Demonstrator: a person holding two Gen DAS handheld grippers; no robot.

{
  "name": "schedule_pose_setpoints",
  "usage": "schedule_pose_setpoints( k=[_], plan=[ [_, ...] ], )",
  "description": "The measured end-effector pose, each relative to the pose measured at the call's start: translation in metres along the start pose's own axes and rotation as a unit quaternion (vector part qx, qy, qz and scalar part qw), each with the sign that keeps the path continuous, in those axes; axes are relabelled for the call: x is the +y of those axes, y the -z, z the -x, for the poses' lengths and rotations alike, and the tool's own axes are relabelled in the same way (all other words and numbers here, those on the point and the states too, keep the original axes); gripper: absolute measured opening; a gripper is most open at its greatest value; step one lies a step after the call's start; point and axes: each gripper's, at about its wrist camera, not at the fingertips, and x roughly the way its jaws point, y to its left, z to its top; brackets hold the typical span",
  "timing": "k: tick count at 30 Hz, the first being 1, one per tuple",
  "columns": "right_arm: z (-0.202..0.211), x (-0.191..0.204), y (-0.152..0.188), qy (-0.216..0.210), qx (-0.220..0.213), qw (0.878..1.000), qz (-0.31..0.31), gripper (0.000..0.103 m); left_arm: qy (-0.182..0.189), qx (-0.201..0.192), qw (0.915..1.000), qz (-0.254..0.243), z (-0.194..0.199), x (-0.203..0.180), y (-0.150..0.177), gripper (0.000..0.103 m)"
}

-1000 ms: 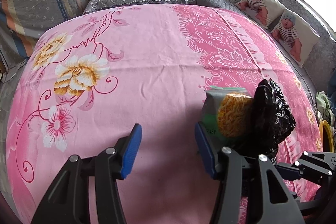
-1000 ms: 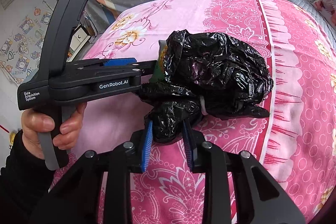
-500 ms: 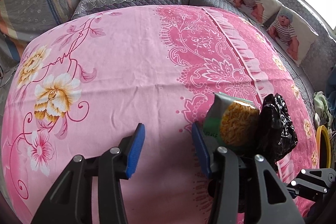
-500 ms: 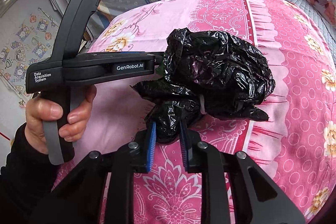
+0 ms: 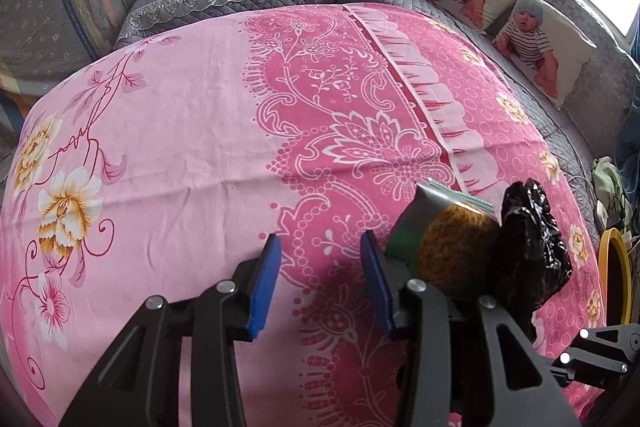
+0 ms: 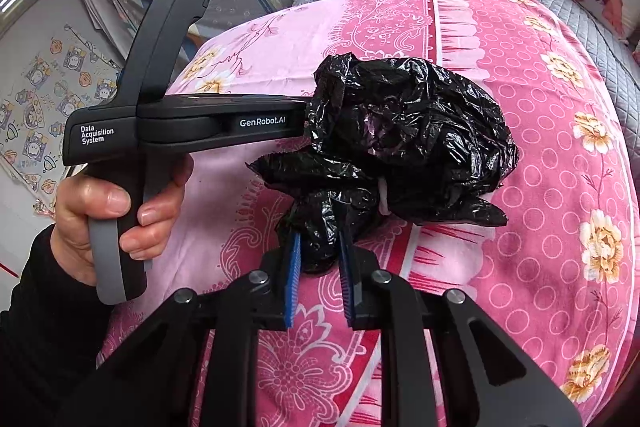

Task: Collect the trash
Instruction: 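Close the left tool on the green snack wrapper while the right tool holds the black bag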

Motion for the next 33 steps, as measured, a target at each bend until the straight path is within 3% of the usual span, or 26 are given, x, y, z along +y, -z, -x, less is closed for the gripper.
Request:
schedule_pose_setpoints(
  k=[4,8,22,33],
  plan=[
    [0.007,-0.006,0.004,0.002,-0.005,1.0,-0.004,0.015,0.003,0.003,0.9999,-0.01,-0.002,-0.014,-0.002,0.027],
    [0.015,-0.013,0.008,0.005,-0.009,1.0,-0.01,0.014,0.0,0.005,0.9998,-0.017,-0.003,-0.025,-0.003,0.004],
    [0.064,-0.044,0.027,0.016,-0.046,0.998,-0.042,0.014,-0.015,0.0,0.9999,-0.009,-0.006,-0.035,-0.004,0.001],
    [0.102,-0.061,0.04,0.022,-0.082,0.995,-0.059,0.014,0.004,-0.017,0.9998,-0.008,0.017,-0.042,0.0,0.001]
  ],
)
